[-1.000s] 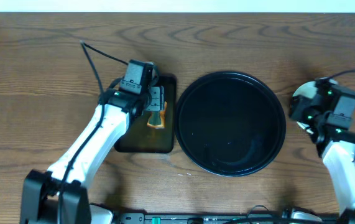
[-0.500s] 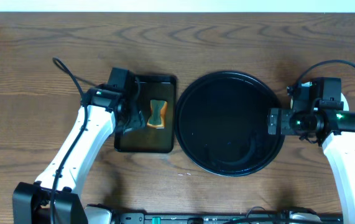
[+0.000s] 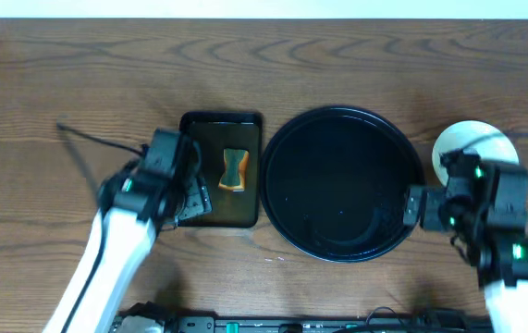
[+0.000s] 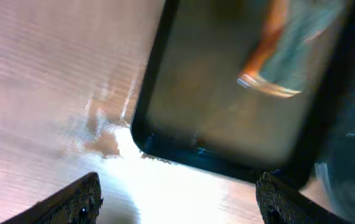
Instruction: Clean dirty plates on tray and stack at the side
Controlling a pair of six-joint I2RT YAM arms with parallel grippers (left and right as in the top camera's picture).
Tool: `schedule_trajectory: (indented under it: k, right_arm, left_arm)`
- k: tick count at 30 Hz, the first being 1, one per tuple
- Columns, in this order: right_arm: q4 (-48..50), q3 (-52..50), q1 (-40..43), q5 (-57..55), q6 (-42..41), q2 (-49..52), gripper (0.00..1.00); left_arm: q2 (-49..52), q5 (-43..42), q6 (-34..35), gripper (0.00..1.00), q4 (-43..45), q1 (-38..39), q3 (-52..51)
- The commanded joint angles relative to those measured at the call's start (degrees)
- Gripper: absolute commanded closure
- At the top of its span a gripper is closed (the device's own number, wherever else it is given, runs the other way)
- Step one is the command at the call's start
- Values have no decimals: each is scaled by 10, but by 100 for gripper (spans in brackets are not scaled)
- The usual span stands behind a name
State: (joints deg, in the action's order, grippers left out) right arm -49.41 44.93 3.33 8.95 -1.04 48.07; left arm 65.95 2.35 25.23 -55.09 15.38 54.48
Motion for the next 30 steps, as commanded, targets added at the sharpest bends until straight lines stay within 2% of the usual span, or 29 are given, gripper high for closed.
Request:
schedule_trajectory:
  k: [1,6,10,30]
  right_arm:
    - [11,-35,-4,-3,-11,-84,1]
    - [6,-41,-4,-3,-11,-147,1]
    - [-1,-41,-4,-3,-11,-151,1]
    - [-12,-41,-4,-3,-11,-151,1]
  left_arm:
    - [-125,13,-5,20,39,17,-51]
    - [-282,18,-5,20,73,20,-115]
    - [-336,18,-5,19,72,20,-119]
    - [-346,18,-5,19,72,20,-119]
